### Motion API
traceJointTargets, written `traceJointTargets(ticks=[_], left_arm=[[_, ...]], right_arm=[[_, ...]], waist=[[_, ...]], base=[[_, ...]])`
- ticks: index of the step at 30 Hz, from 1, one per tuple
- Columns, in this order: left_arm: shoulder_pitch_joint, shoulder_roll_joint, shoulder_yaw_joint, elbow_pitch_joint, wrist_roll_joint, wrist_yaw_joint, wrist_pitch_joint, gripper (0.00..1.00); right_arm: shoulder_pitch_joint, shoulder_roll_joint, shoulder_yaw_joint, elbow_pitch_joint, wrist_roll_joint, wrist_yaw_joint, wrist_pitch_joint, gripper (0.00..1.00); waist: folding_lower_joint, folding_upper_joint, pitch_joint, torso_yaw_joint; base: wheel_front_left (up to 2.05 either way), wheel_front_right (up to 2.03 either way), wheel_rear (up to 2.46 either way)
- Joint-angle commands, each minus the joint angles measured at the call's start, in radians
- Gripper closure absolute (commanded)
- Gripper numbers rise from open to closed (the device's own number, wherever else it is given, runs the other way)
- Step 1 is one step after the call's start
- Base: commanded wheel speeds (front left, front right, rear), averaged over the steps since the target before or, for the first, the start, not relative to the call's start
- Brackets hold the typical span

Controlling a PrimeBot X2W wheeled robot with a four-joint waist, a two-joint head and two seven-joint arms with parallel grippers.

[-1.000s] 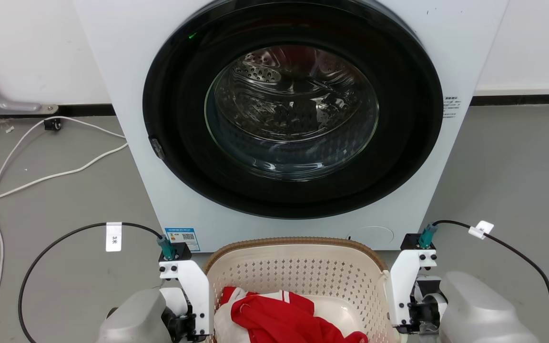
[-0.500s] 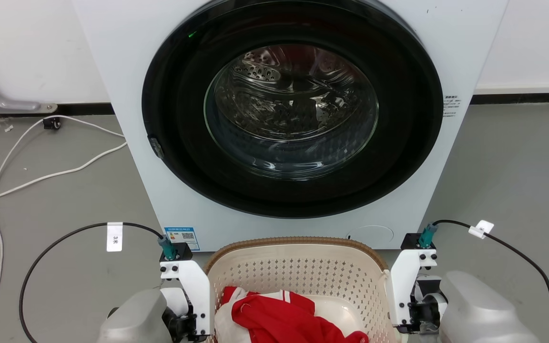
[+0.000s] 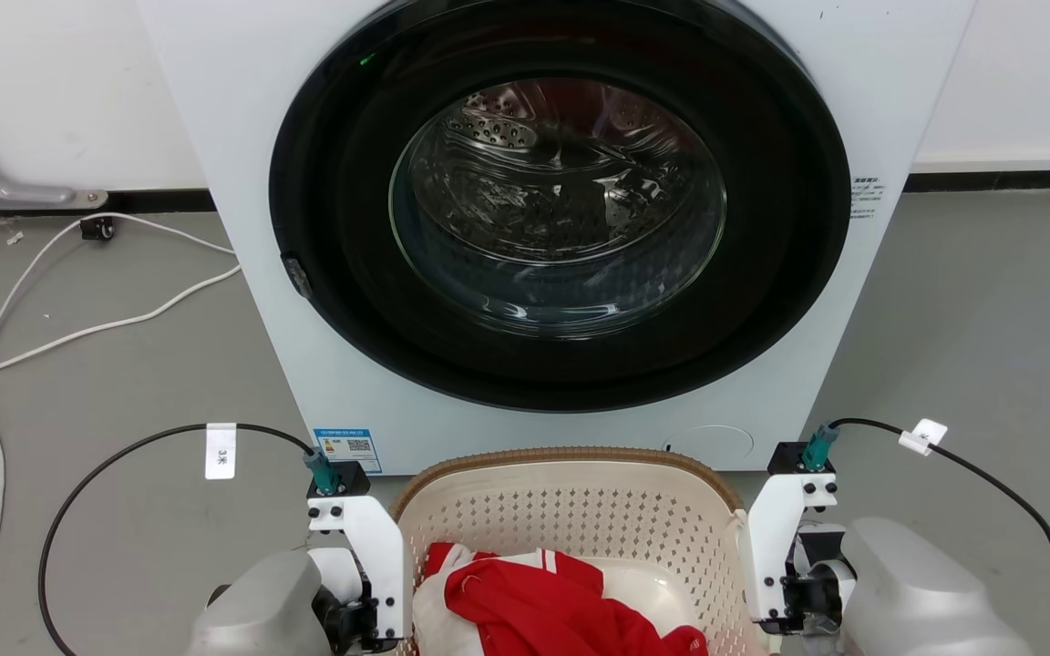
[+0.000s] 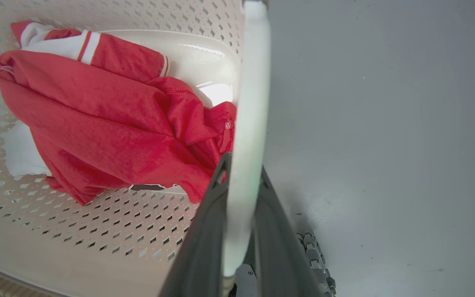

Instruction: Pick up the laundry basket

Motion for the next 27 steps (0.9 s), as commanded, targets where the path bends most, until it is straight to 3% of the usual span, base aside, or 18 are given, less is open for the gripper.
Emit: traceJointTargets(ticks=[1, 27], left_arm=[[-0.023, -0.045, -0.006, -0.021, -0.013, -0.016, -0.005, 1.00], [-0.028, -0.048, -0.038, -0.018, -0.050, -0.016, -0.023, 1.00]], right_arm=[[-0.009, 0.038, -0.001, -0.015, -0.001, 0.014, -0.011, 1.00], [-0.004, 0.038, -0.014, -0.015, -0.010, 0.014, -0.029, 1.00]], waist=[[-0.0001, 0.0000, 0.002, 0.001], [-0.0001, 0.0000, 0.017, 0.002]], base=[[0.00, 0.00, 0.00], [0.00, 0.00, 0.00]])
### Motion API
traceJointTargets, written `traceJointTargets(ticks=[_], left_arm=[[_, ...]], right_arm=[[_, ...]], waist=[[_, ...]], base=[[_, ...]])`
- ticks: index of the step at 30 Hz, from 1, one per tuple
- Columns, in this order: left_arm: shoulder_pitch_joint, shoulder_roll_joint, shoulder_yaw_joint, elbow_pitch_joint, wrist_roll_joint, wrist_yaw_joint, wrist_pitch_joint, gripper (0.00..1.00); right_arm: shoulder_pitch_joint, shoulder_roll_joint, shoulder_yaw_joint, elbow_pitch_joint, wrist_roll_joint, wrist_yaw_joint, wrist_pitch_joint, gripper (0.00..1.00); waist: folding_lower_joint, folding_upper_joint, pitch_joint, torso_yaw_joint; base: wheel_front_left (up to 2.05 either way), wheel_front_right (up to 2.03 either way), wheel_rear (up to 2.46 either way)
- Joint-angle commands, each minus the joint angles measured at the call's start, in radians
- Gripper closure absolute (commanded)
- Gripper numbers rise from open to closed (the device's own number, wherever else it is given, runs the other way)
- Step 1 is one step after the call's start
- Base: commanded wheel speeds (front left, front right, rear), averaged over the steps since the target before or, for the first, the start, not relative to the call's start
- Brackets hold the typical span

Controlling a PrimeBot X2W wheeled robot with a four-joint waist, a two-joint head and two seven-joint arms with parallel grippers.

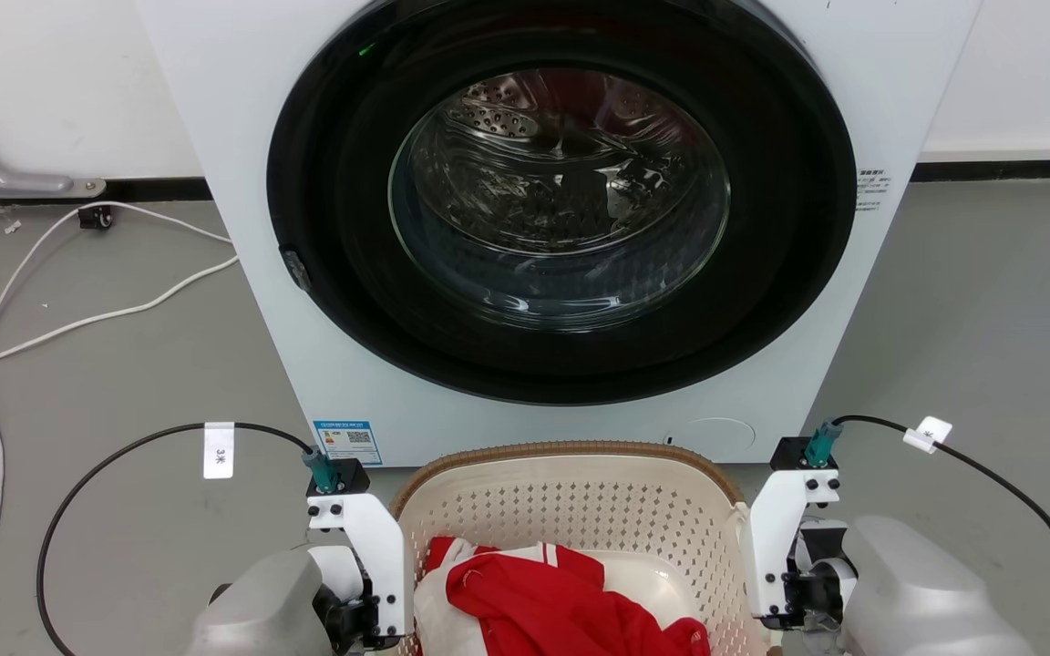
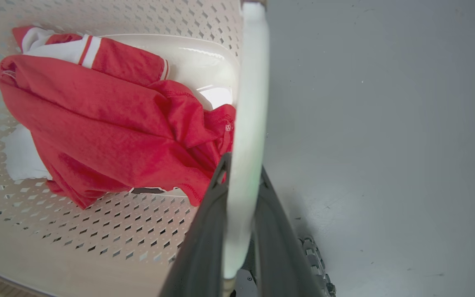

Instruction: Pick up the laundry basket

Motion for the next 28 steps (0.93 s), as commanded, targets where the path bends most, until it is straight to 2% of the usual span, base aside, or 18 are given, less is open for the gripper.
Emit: traceJointTargets(ticks=[1, 28], left_arm=[[-0.019, -0.047, -0.004, -0.025, -0.010, -0.016, -0.001, 1.00], [-0.028, -0.044, -0.038, -0.020, -0.048, -0.016, -0.016, 1.00]], right_arm=[[-0.002, 0.038, -0.003, -0.015, 0.002, 0.014, -0.002, 1.00], [0.003, 0.039, -0.007, -0.015, 0.017, 0.014, 0.000, 1.00]], waist=[[-0.0001, 0.0000, 0.001, 0.000], [-0.0001, 0.0000, 0.006, 0.001]], base=[[0.00, 0.00, 0.00], [0.00, 0.00, 0.00]])
